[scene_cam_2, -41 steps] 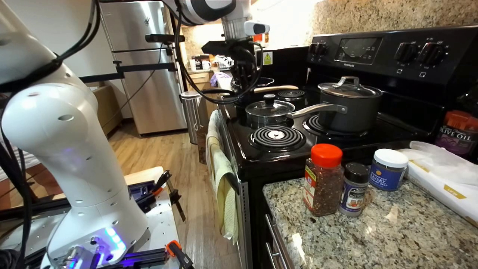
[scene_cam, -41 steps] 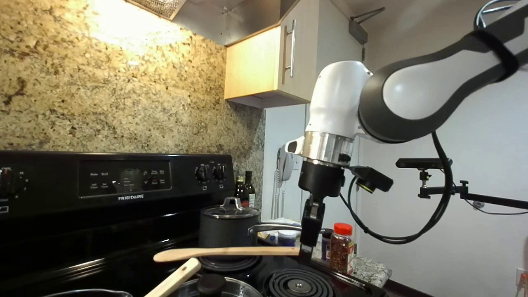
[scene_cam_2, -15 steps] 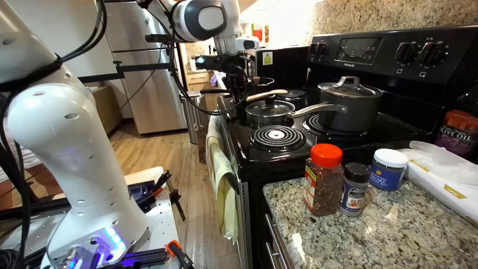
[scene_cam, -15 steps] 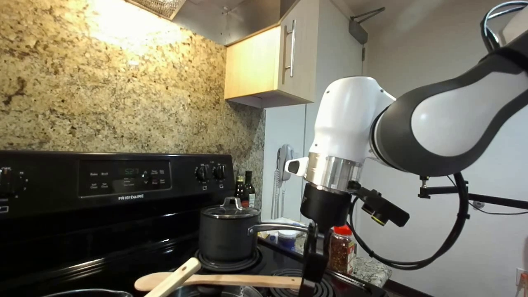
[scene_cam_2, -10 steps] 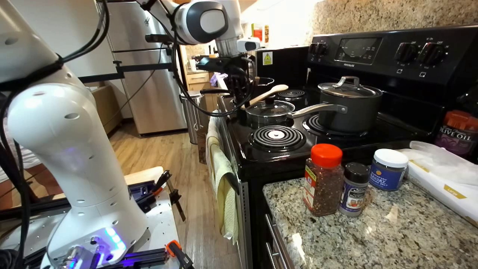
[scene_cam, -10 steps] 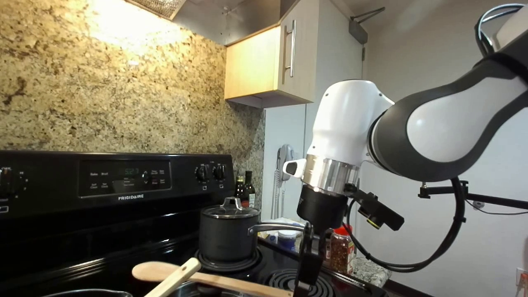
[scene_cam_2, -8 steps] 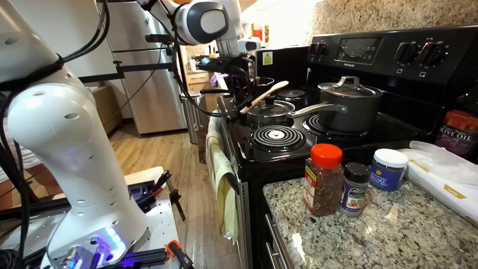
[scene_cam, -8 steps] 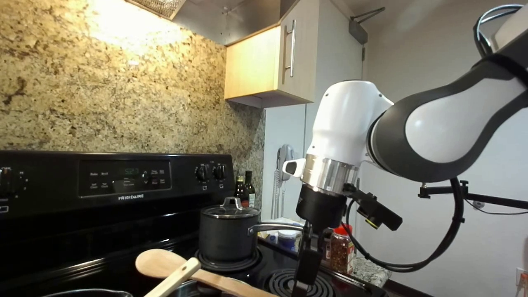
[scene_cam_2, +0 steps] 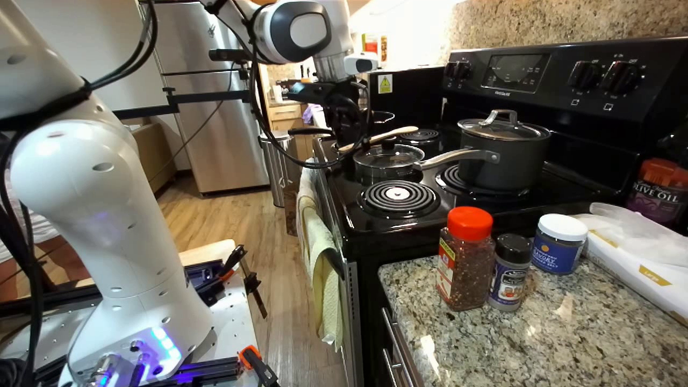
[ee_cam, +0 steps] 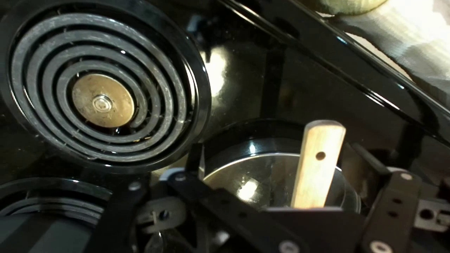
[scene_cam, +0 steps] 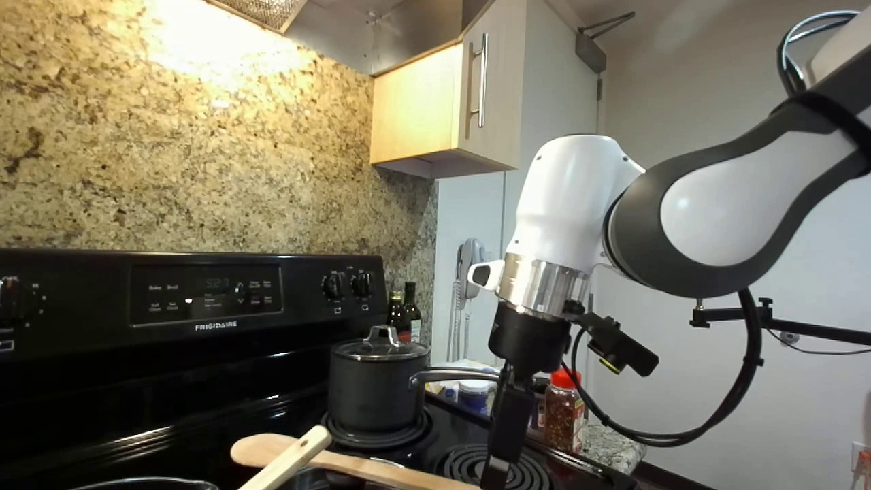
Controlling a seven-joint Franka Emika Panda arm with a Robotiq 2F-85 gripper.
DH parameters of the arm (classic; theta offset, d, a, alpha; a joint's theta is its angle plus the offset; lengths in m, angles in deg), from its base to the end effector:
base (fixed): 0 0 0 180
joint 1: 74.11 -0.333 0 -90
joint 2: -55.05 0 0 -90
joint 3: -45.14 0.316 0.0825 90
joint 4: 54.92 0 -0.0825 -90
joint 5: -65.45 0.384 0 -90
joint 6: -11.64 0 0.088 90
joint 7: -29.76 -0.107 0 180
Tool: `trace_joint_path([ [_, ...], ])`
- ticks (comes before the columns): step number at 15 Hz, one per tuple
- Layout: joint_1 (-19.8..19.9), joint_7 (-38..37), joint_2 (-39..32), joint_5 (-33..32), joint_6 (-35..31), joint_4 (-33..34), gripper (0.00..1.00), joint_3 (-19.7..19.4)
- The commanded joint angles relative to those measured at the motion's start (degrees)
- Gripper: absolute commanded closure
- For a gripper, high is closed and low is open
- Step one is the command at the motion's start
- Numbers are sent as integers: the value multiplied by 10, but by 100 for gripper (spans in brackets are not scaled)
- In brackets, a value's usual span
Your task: Remove one spoon from the pot and put it on the lid right next to it
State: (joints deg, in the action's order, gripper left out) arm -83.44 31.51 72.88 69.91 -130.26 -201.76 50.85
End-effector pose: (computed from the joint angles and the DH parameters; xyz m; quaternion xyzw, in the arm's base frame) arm 0.4268 0.1142 0.3961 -0.9867 -0.1169 -0.1098 0.0247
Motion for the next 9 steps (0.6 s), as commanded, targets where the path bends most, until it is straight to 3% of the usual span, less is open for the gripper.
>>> trace_joint_path([
  [1,7,-4,25,-4,27,-2,0,-1],
  [5,18,-10,96,-22,89,-13,0,-4],
  [9,38,-5,185,-44,223,-6,0,-16],
])
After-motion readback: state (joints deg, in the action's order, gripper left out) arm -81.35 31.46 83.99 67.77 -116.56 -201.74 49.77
